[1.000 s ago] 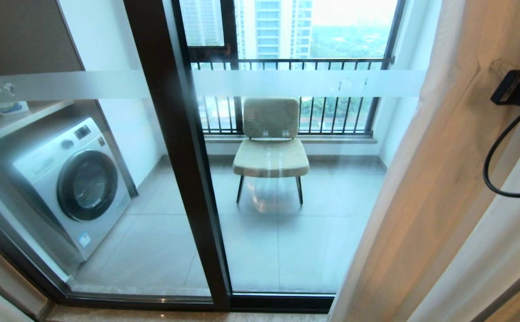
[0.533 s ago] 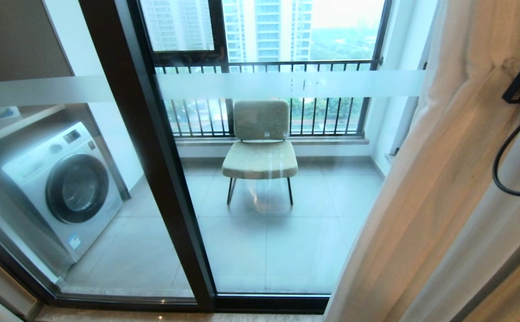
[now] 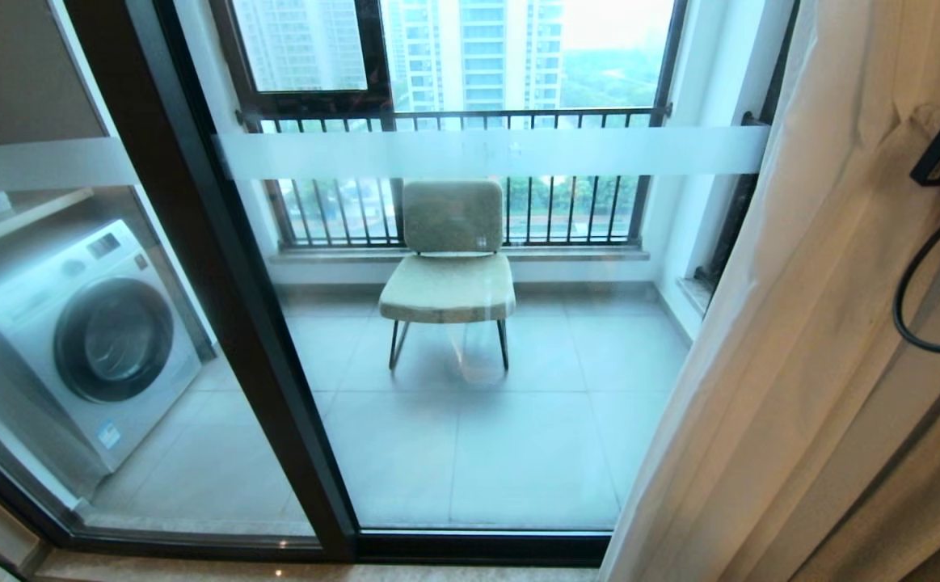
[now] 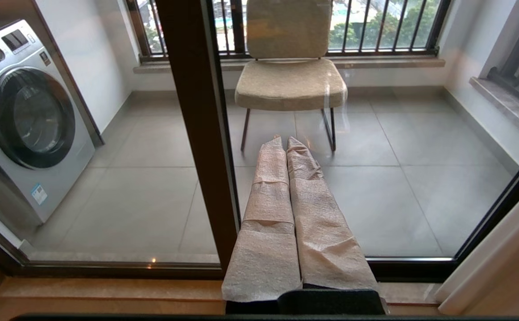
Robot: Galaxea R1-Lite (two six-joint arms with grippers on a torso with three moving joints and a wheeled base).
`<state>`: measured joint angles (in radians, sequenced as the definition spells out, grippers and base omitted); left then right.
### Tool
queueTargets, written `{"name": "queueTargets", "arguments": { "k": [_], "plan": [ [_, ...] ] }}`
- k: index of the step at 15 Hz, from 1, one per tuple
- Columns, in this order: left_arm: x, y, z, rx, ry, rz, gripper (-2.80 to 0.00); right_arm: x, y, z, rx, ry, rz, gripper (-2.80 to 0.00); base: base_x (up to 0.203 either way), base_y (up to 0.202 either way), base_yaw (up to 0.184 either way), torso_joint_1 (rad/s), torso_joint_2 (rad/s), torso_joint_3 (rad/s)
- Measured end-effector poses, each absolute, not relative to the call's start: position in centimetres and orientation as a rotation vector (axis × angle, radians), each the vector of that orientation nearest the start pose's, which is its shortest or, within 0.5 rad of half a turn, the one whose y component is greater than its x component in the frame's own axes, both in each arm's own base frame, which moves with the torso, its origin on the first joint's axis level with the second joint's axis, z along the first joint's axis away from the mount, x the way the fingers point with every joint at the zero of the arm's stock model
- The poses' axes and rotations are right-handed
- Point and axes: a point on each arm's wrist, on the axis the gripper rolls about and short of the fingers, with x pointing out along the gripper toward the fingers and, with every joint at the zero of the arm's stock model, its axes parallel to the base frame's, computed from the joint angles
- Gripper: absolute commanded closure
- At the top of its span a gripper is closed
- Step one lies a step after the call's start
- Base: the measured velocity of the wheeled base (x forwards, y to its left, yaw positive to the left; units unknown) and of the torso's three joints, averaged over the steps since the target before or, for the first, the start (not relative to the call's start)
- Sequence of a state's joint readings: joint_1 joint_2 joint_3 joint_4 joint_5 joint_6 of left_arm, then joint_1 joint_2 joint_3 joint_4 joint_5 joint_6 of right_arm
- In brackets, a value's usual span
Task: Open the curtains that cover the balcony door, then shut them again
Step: Pull the inner curtains open on both sides
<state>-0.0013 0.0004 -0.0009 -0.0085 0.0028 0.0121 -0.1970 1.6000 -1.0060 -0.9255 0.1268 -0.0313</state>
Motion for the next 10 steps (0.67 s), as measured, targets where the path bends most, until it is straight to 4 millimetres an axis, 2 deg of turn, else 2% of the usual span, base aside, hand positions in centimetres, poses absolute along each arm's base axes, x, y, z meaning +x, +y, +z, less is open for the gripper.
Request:
{"name": "queueTargets", "arguments": {
  "k": [10],
  "plan": [
    [-2.28,0.01,7.66,0.013,-0.009,0.002,0.0,27.71,-5.27,29.44,-0.084,-0.318,-0.077,0.0,0.0,-0.193,0.0,0.002,0.0,0.003]
  ]
}}
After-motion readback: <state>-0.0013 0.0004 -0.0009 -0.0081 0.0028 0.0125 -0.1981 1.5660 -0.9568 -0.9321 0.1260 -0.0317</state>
